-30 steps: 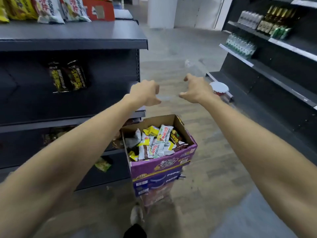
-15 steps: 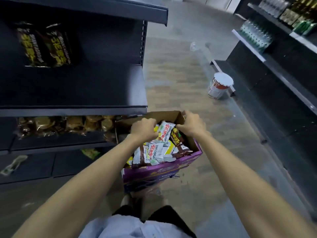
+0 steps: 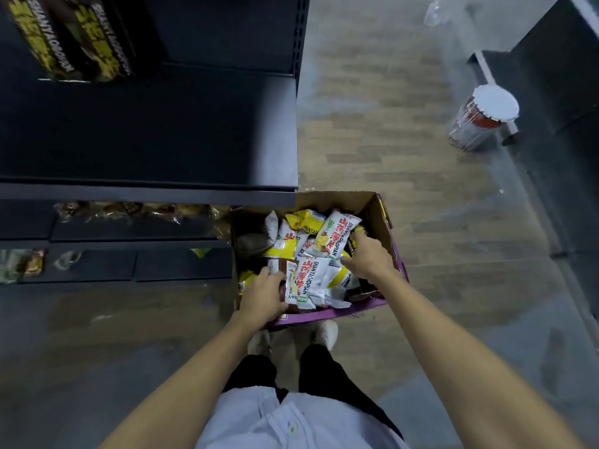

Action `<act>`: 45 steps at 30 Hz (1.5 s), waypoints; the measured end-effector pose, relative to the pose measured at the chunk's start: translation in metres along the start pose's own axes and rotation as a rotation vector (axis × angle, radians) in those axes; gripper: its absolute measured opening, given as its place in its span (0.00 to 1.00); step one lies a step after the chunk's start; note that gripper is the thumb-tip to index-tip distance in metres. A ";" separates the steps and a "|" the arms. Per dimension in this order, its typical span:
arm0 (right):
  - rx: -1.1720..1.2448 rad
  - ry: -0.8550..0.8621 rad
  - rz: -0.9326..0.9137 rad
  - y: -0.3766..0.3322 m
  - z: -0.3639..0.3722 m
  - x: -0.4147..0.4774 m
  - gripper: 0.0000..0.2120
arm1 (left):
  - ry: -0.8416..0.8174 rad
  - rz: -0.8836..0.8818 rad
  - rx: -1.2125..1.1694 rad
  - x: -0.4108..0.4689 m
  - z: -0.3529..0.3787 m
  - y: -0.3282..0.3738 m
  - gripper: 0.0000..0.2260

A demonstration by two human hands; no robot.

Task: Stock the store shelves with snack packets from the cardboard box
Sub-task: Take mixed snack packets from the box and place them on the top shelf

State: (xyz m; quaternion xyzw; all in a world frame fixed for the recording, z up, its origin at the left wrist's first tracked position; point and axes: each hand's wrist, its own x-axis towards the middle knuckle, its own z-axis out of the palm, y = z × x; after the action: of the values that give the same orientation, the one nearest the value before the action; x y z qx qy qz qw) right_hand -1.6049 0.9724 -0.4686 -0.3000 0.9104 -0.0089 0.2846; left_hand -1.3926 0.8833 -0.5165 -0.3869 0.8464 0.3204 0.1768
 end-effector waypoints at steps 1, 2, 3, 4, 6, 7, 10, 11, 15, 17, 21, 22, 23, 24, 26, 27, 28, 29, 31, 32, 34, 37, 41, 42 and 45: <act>0.004 -0.013 -0.015 0.000 0.002 0.006 0.28 | -0.006 -0.005 0.029 0.004 0.000 0.003 0.28; 0.004 -0.025 -0.033 0.001 0.003 0.011 0.28 | -0.014 -0.007 0.059 0.008 0.000 0.005 0.28; -0.002 -0.040 -0.048 0.002 0.005 0.015 0.27 | -0.026 -0.010 0.084 0.011 0.000 0.008 0.28; -0.004 -0.055 -0.061 0.004 0.007 0.019 0.27 | -0.040 -0.015 0.103 0.013 -0.001 0.011 0.28; 0.005 -0.081 -0.076 0.008 0.011 0.027 0.27 | -0.055 -0.025 0.129 0.017 -0.001 0.014 0.27; 0.009 -0.097 -0.083 0.010 0.013 0.030 0.27 | -0.062 -0.028 0.139 0.018 0.000 0.014 0.28; 0.007 -0.133 -0.102 0.013 0.017 0.041 0.26 | -0.033 -0.026 0.152 0.019 0.003 0.015 0.29; 0.006 -0.144 -0.103 0.014 0.017 0.045 0.26 | -0.009 -0.029 0.136 0.018 0.004 0.015 0.29; 0.007 -0.157 -0.095 0.014 0.019 0.057 0.28 | 0.098 0.016 0.054 0.022 -0.007 0.027 0.24; 0.005 -0.156 -0.096 0.015 0.020 0.061 0.29 | 0.170 0.044 0.010 0.024 -0.018 0.038 0.22; 0.016 -0.154 -0.071 0.020 0.020 0.066 0.27 | 0.235 0.109 -0.133 0.028 -0.040 0.066 0.19; 0.022 -0.153 -0.066 0.023 0.020 0.067 0.26 | 0.225 0.118 -0.176 0.032 -0.043 0.072 0.16; 0.027 -0.151 -0.062 0.026 0.020 0.067 0.25 | 0.212 0.126 -0.201 0.037 -0.044 0.077 0.14; 0.029 -0.150 -0.057 0.029 0.020 0.068 0.24 | 0.208 0.126 -0.213 0.044 -0.042 0.079 0.13; 0.030 -0.150 -0.043 0.036 0.019 0.070 0.23 | 0.253 0.072 -0.226 0.059 -0.036 0.080 0.13; 0.031 -0.148 -0.038 0.038 0.019 0.071 0.24 | 0.307 0.032 -0.240 0.065 -0.032 0.082 0.14; 0.033 -0.142 -0.035 0.041 0.018 0.072 0.24 | 0.371 -0.002 -0.254 0.071 -0.029 0.084 0.14; 0.039 -0.131 -0.033 0.042 0.018 0.073 0.24 | 0.420 -0.025 -0.266 0.076 -0.026 0.088 0.13; 0.055 -0.113 -0.032 0.046 0.018 0.075 0.24 | 0.475 -0.041 -0.276 0.084 -0.021 0.096 0.12; 0.059 -0.109 -0.030 0.047 0.018 0.075 0.24 | 0.496 -0.038 -0.278 0.088 -0.017 0.099 0.11; 0.064 -0.105 -0.019 0.049 0.019 0.076 0.26 | 0.535 -0.014 -0.301 0.093 -0.008 0.103 0.13; 0.072 -0.101 -0.009 0.052 0.020 0.075 0.27 | 0.509 0.026 -0.249 0.096 0.008 0.107 0.19; 0.108 -0.082 -0.011 0.056 0.020 0.074 0.24 | 0.455 -0.021 -0.089 0.097 0.020 0.113 0.24; 0.111 -0.077 -0.014 0.057 0.021 0.073 0.24 | 0.420 -0.027 -0.088 0.100 0.021 0.115 0.26; 0.107 -0.060 -0.025 0.056 0.021 0.071 0.23 | 0.299 -0.077 -0.037 0.112 0.021 0.126 0.31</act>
State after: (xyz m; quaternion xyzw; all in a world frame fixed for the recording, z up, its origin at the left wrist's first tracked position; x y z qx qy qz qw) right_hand -1.6706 0.9821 -0.5335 -0.2961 0.8959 -0.0522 0.3271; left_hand -1.5599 0.8988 -0.5422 -0.4657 0.8416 0.2680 0.0540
